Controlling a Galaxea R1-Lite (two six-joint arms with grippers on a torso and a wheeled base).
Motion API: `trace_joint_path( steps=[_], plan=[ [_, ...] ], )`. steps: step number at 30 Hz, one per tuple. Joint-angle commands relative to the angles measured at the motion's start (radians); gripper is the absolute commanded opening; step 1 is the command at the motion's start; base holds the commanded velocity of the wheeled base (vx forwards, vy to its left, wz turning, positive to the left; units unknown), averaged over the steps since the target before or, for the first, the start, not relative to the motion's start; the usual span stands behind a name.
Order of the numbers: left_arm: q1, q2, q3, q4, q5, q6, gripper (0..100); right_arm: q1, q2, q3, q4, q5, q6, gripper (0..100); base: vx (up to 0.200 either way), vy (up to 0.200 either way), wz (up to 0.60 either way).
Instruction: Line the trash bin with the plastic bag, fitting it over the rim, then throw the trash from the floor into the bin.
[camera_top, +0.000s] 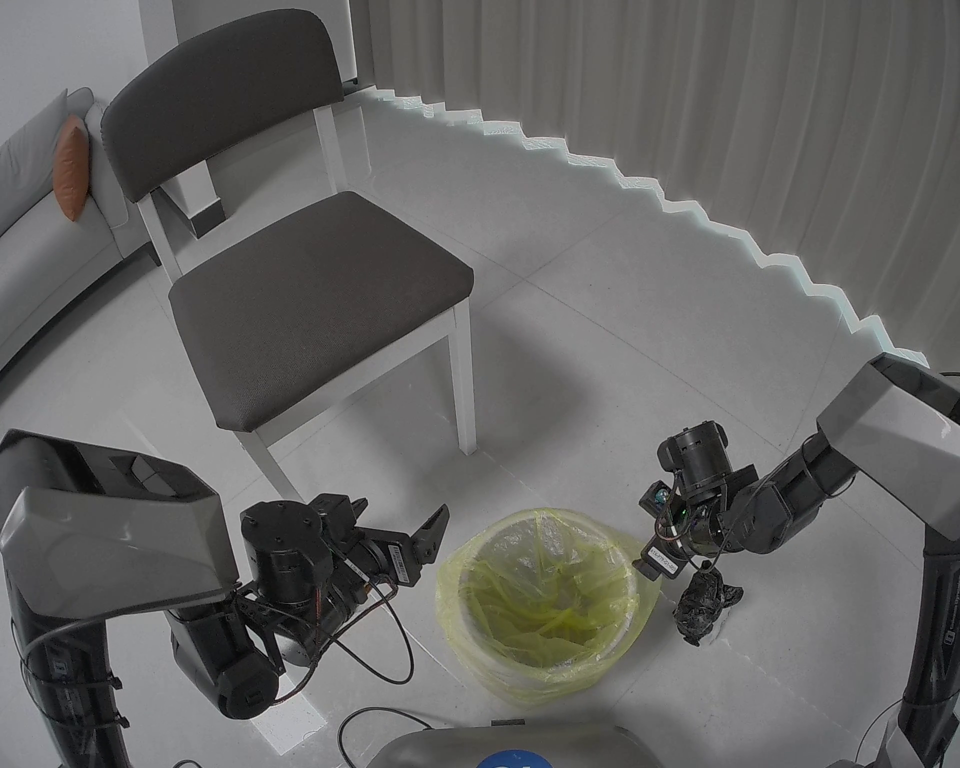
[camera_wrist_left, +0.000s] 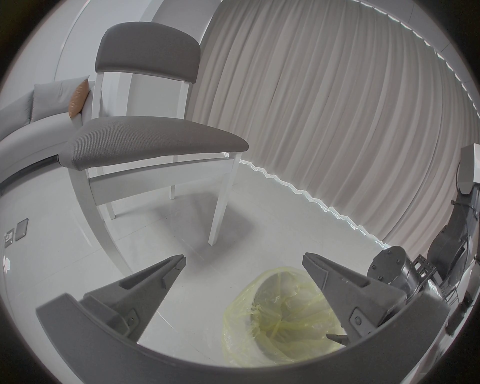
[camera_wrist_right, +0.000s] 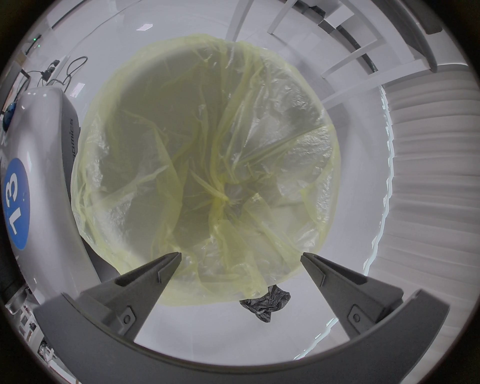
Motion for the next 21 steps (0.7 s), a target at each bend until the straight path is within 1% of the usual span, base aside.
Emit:
trace_joint_path(
  steps=[1, 4, 5, 6, 10, 15, 21],
  plan=[
    [-0.003, 0.013, -0.003, -0.011, 0.0, -0.001, 100, -0.088, 0.141, -0.127, 0.016, 0.026, 0.024, 100, 0.0, 0.0, 0.0],
    [-0.002, 0.013, -0.003, -0.011, 0.0, -0.001, 100, -0.108, 0.169, -0.162, 0.016, 0.026, 0.024, 100, 0.0, 0.0, 0.0],
    [-0.002, 0.016, -0.004, -0.011, 0.0, -0.001, 100, -0.128, 0.193, -0.189, 0.017, 0.026, 0.023, 100, 0.0, 0.0, 0.0],
    [-0.002, 0.016, -0.004, -0.011, 0.0, -0.001, 100, -0.128, 0.193, -0.189, 0.017, 0.026, 0.023, 100, 0.0, 0.0, 0.0],
    [0.0, 0.026, -0.003, -0.011, 0.0, -0.003, 100, -0.154, 0.267, -0.276, 0.028, 0.026, 0.02, 100, 0.0, 0.0, 0.0],
    [-0.005, 0.047, 0.0, -0.011, 0.0, -0.003, 100, -0.148, 0.322, -0.357, 0.065, 0.026, 0.021, 100, 0.0, 0.0, 0.0],
    [-0.003, 0.055, -0.006, -0.011, 0.0, -0.003, 100, -0.131, 0.333, -0.403, 0.109, 0.026, 0.021, 100, 0.0, 0.0, 0.0]
  ],
)
